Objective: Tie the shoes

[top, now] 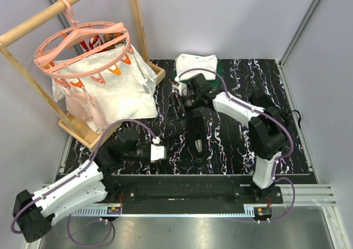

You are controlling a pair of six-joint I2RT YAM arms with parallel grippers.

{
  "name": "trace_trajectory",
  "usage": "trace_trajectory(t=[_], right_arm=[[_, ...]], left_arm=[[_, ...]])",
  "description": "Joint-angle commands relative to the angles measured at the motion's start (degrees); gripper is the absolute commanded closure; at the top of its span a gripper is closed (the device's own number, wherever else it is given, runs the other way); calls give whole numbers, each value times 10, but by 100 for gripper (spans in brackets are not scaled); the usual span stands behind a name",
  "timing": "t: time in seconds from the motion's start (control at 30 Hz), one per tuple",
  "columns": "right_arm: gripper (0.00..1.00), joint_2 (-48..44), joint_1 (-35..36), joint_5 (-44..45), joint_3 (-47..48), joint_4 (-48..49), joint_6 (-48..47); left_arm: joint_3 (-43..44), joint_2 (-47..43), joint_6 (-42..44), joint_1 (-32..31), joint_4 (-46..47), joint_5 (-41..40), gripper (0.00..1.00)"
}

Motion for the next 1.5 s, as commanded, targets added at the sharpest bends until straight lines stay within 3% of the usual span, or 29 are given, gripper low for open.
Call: trace_trajectory(t=[0.0, 0.1, 0.17, 0.27, 0.37, 0.53, 0.8, 0.83, 0.9, 0.93, 0.97, 1.0, 1.07, 1.1, 1.2, 1.33, 1.47], right_arm=[[0, -78, -50, -66, 73, 42, 63], [0, -72, -108, -111, 131, 71, 167], [0, -66, -128, -147, 153, 127, 297], [0, -53, -158, -149, 237, 157, 391], [0, -26, -177, -141, 282, 159, 483], [0, 16, -196, -154, 301, 246, 626], [0, 6, -239, -158, 298, 290, 636], [0, 3, -245, -166, 286, 315, 631], [0, -10, -253, -218, 216, 484, 618], [5, -15, -248, -233, 196, 481, 539], [6, -17, -241, -245, 200, 293, 444], [6, -13, -224, -235, 217, 165, 200], [8, -5, -200, -146, 253, -91, -6], [8, -8, -176, -117, 245, -122, -120], [11, -37, -146, -64, 165, -127, -240], [25, -62, -77, -21, 68, -112, -336], [46, -63, -21, 32, 23, -102, -406]], left_arm=[[-25, 0, -67, 0, 93, -51, 100], [-24, 46, -128, 6, 161, -96, 100], [-9, 86, -158, 32, 197, -96, 100], [48, 183, -187, 65, 206, -88, 100], [115, 278, -196, 85, 231, -138, 100], [239, 434, -224, 143, 228, -183, 100], [308, 518, -211, 160, 239, -226, 100], [316, 525, -214, 162, 237, -230, 100], [332, 544, -221, 169, 233, -231, 100], [338, 549, -224, 171, 231, -228, 100], [347, 560, -228, 175, 229, -220, 100], [353, 566, -231, 180, 221, -213, 100], [370, 581, -235, 184, 209, -195, 100], [376, 586, -235, 189, 199, -191, 100], [401, 610, -251, 203, 177, -174, 100], [437, 645, -285, 219, 142, -140, 100], [444, 663, -300, 219, 136, -130, 100]])
